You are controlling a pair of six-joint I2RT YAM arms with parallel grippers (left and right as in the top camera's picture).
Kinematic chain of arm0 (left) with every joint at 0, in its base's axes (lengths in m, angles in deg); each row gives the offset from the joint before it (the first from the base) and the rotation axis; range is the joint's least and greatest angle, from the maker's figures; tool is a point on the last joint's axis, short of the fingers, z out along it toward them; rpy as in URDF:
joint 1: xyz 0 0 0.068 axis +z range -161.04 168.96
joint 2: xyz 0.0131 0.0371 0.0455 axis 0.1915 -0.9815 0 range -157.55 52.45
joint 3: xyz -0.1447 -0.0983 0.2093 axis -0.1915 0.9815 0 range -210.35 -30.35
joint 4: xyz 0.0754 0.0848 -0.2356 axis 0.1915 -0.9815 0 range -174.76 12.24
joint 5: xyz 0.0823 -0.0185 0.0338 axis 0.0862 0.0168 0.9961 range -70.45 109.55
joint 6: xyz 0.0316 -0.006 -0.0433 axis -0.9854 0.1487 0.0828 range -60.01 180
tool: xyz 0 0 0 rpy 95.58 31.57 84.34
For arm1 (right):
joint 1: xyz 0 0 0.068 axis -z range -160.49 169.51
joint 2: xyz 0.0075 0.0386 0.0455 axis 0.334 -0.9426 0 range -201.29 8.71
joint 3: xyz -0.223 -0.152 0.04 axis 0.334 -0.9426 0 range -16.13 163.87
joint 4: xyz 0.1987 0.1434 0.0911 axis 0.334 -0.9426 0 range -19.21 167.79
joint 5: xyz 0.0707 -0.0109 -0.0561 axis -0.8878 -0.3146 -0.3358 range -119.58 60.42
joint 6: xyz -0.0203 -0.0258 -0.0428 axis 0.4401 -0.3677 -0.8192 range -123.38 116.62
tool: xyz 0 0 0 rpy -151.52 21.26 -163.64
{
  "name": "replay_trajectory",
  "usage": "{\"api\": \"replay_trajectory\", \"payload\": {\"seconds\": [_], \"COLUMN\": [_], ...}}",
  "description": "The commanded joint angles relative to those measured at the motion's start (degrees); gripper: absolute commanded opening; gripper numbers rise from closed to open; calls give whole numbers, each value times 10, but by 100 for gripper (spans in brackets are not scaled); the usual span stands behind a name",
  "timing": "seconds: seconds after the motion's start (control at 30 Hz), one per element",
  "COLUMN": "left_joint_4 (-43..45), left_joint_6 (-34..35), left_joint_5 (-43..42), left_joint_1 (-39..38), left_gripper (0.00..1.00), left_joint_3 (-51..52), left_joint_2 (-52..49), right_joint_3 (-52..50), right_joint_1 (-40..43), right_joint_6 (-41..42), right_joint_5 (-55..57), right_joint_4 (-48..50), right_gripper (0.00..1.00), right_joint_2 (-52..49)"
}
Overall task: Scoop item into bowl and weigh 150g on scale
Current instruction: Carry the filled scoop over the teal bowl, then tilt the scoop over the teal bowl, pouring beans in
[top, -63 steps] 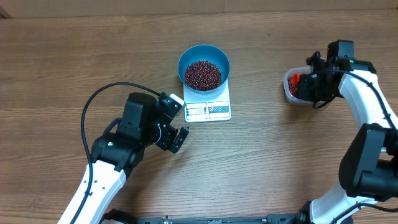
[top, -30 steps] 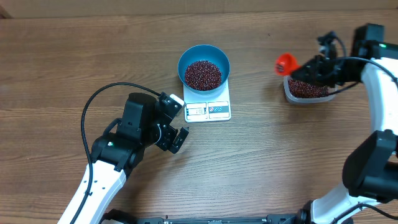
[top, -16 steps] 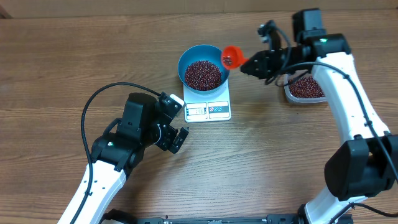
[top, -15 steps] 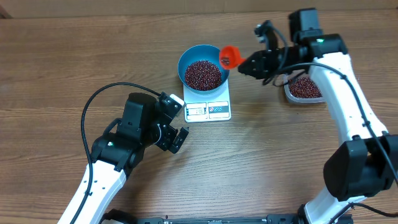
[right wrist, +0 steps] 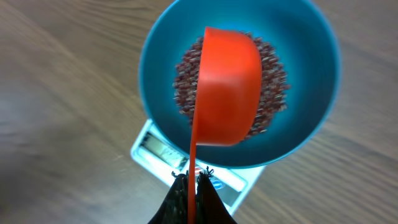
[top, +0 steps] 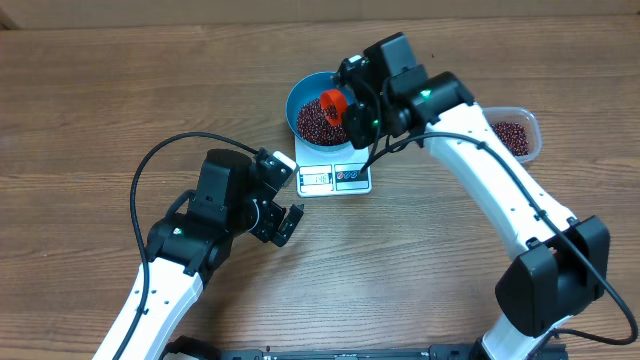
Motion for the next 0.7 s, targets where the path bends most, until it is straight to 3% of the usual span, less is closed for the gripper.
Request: {"api": "replay_trajectory", "payload": {"seconds": [0.0,0.2,0.67], "left_joint_4": [0,0,0], "left_joint_6": [-13,-13,-13], "left_joint_5": [-5,-5,-5], "left_joint_1": [-1,-1,-1], "left_gripper": [100,99,99], "left_joint_3": [5,5,5], "left_joint_2": [-3,-3,-3], "right_joint_3": [18,18,18], "right_joint_1": [-21,-47,-52], "right_joint_6": [3,0,-4], "right_joint_5": [120,186,191], "right_joint_4": [13,29,30], "right_gripper": [4,4,4], "right_joint_2": [7,7,7]}}
